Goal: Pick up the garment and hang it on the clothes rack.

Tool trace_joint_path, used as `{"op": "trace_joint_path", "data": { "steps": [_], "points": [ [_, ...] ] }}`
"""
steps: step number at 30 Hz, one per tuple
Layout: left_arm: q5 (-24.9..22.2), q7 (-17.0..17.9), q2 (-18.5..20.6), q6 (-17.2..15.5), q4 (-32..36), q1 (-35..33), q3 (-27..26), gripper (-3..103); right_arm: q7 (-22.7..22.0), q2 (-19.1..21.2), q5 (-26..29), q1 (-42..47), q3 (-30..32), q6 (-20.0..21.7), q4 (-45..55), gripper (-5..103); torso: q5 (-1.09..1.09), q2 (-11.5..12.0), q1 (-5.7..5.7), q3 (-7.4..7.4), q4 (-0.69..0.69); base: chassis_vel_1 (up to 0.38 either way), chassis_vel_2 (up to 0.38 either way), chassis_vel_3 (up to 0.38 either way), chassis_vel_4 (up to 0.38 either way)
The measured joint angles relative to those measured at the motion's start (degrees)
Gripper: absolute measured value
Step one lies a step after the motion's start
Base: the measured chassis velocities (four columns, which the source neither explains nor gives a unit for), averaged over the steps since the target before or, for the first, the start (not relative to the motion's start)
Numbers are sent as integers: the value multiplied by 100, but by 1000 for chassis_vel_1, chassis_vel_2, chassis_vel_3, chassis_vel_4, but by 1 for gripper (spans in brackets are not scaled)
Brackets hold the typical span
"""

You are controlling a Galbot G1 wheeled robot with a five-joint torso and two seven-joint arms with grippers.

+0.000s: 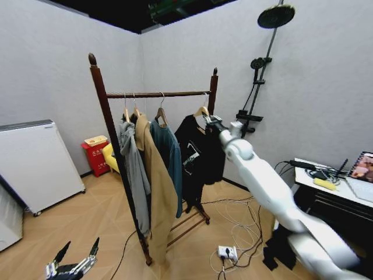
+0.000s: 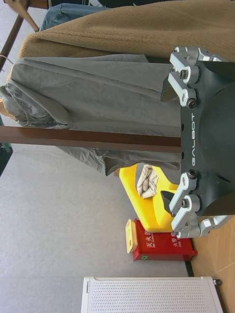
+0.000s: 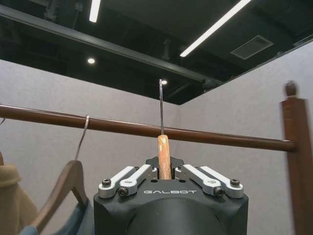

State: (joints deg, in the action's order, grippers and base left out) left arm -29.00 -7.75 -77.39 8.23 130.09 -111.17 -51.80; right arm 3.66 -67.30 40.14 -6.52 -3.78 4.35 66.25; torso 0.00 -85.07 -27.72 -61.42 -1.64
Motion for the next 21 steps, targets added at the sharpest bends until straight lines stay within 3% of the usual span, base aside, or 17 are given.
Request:
{"op": "trace_joint_path", "data": {
  "steps": [10,16,21],
  "points": [
    [0,2,0,0,0,0,0,100,472,-1158,104,-1361,-292,-61,-2188,10,-2,0,0,1,1,0,0,0,0],
    [0,2,0,0,0,0,0,100,588,-1237,262,-1530,-271,67,-2551,10,1,-1,0,1,-4,0,0,0,0],
    [0,2,0,0,0,0,0,100,620,-1278,803,-1587,-351,569,-2651,10,0,-1,1,1,0,0,0,0,0]
  ]
}}
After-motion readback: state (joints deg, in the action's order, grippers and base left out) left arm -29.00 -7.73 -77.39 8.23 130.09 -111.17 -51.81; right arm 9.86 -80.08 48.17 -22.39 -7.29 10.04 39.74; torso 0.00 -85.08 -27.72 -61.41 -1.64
